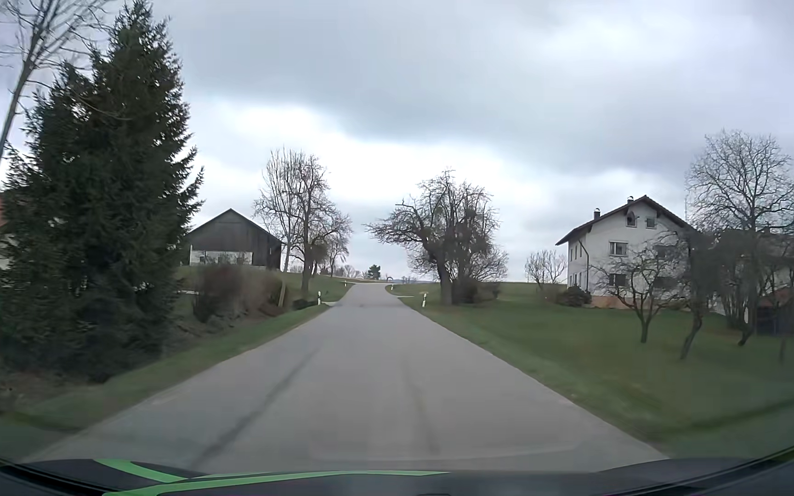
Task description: Follow the waypoints while adhering to traffic rules and regulations
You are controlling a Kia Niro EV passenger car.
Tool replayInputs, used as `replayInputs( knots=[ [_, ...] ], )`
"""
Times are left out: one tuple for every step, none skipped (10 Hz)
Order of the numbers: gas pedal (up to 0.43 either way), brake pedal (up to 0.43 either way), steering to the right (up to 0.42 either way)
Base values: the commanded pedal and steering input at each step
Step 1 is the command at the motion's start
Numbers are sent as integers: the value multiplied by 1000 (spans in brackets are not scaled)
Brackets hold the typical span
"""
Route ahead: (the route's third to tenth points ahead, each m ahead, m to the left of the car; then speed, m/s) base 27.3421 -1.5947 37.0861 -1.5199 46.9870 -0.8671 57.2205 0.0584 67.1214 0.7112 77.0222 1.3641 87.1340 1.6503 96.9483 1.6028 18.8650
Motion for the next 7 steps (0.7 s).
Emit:
replayInputs(
  knots=[
    [130, 0, -5],
    [130, 0, -5],
    [130, 0, -6],
    [130, 0, -5],
    [150, 0, -5],
    [150, 0, -5],
    [150, 0, -5]
  ],
)
